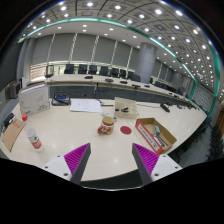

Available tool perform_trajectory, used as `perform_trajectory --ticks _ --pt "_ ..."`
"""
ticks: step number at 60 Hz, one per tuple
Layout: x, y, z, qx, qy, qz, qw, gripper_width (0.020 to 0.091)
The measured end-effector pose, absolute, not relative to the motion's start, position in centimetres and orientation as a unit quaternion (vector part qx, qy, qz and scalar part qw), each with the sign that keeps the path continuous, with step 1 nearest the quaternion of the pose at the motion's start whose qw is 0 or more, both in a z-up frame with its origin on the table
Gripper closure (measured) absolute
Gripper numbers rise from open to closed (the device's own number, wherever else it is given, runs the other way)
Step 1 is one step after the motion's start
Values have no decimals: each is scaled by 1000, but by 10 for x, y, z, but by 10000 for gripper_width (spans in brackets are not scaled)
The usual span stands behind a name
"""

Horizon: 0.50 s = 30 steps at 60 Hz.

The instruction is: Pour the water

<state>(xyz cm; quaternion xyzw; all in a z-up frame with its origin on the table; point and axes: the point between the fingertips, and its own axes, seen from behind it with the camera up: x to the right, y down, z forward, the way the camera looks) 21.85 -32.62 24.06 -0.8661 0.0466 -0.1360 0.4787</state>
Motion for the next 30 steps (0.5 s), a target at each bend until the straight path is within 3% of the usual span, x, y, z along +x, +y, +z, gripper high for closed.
perform_trajectory --ticks 17,30 --pt "53 -314 159 -884 0 -79 461 246" --pt "-84 -273 120 -877 -37 -4 478 243"
